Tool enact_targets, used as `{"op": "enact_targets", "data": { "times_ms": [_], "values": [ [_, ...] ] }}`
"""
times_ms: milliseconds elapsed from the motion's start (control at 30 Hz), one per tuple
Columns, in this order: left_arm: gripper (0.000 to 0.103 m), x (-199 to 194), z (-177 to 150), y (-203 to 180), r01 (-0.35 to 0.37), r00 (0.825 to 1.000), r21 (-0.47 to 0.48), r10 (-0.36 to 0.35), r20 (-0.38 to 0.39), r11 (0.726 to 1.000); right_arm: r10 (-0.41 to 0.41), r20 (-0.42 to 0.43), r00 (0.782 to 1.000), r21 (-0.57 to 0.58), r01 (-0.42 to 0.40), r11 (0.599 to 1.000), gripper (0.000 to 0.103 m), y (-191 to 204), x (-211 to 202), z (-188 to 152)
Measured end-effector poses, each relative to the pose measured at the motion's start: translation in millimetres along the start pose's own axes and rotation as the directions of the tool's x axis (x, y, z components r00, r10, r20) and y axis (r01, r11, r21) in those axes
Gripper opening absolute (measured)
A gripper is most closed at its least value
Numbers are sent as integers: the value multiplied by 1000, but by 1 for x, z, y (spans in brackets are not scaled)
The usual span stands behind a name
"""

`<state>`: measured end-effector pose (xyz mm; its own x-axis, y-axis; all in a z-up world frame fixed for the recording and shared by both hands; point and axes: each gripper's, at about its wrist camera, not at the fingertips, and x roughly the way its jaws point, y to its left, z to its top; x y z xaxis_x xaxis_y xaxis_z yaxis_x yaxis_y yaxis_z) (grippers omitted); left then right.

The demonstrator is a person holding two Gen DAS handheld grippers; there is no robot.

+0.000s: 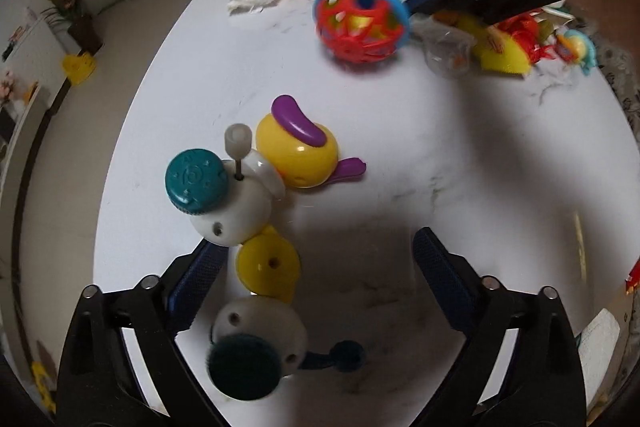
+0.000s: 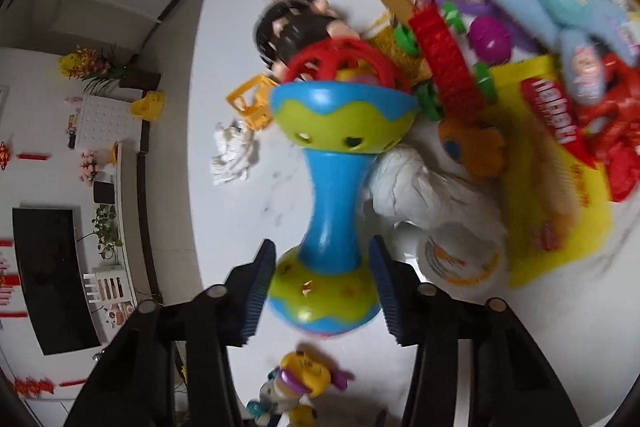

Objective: Collect trash
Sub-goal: 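Grasp the white-yellow bead toy with the left gripper while the right gripper grasps the blue-green rattle, then carry the bead toy and rattle into the cardboard box, opening both grippers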

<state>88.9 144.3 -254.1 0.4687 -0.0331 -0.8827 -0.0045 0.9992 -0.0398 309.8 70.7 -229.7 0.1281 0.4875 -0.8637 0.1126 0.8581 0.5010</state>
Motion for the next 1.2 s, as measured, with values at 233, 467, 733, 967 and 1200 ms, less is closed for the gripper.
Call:
{"op": "enact_targets", "data": {
  "times_ms": [233, 467, 733, 967, 1200],
  "values": [
    [29, -13, -3, 55, 196, 980, -200, -185, 72, 960, -17, 47, 999, -59, 19, 998, 31, 4, 11, 6],
    [29, 2, -16, 107, 567, 804, -522, -565, 184, 637, 121, 94, 988, -174, -104, 979, 22, 22, -38, -2],
    [29, -21, -9, 98, 735, 627, -536, -718, 303, 415, 307, 79, 948, -156, -293, 943, 22, 8, -91, -8],
    [29, -72, -25, 83, 794, 575, -428, -763, 297, 432, 408, 87, 909, -248, -377, 892, 21, -19, -167, -63],
    [29, -82, -61, 53, 730, 657, -383, -736, 163, 566, 367, 87, 926, -288, -329, 899, 1, -95, -210, -146]
  ]
}}
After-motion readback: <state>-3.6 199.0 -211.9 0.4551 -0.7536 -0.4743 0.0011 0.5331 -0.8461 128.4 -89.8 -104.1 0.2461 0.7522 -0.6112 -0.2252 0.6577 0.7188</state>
